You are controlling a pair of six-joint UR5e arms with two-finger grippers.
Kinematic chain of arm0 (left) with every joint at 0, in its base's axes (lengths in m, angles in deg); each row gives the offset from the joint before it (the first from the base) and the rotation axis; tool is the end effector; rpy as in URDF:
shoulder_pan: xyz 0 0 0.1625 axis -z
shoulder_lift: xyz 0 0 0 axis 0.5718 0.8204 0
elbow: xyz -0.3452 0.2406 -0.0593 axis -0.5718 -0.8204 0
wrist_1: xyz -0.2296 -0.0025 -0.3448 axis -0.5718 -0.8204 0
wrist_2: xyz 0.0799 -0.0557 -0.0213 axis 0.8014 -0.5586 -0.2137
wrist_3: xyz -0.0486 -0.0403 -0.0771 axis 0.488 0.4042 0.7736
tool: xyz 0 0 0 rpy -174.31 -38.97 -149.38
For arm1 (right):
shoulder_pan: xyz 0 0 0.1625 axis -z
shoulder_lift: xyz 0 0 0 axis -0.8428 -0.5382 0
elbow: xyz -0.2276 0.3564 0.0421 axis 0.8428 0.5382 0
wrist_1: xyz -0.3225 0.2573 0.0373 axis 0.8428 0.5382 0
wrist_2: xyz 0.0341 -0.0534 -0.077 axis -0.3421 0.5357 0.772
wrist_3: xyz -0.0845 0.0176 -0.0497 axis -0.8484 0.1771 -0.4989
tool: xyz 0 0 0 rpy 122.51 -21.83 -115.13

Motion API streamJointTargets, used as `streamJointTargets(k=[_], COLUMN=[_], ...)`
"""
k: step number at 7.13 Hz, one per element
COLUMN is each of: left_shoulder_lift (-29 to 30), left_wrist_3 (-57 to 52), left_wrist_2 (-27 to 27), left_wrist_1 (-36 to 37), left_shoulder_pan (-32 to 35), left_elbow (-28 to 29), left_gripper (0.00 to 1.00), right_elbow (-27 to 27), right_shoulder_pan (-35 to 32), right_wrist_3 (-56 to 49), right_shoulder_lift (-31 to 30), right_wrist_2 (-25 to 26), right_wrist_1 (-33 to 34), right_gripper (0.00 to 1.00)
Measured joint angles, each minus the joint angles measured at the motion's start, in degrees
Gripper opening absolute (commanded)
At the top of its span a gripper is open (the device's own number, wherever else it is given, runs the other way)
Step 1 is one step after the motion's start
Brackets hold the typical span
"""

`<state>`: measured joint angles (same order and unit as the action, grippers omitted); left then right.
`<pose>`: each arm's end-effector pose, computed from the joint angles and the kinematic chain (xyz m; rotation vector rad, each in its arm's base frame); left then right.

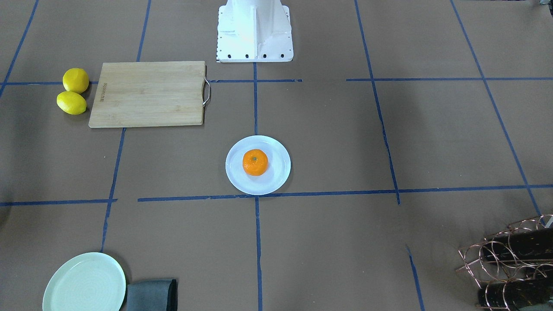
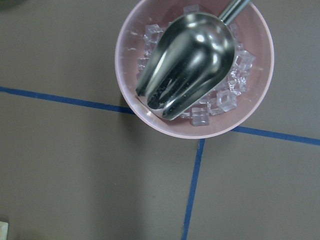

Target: Pick orange to plate

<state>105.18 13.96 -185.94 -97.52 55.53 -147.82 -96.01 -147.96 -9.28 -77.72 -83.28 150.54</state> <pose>-0.0685 -0.5401 0.5733 0.1344 0.7515 0.2238 0.0677 -0.5268 0.5728 0.0323 -0.7866 -0.1526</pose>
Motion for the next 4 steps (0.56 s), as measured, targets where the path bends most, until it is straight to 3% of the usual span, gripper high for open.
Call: streamJointTargets(k=[4], left_shoulder_lift=[-0.1], left_wrist_3=[0.0], left_wrist_2=[0.0], left_wrist_1=[0.0], left_shoulder_pan=[0.0], left_elbow=[0.0], left_gripper=[1.0], right_elbow=[11.6], right_shoulder_pan=[-4.0], right_wrist_3=[-2.6], right_shoulder_lift=[-2.7], right_wrist_2=[-3.2], right_wrist_1=[-14.2], right_gripper=[1.0])
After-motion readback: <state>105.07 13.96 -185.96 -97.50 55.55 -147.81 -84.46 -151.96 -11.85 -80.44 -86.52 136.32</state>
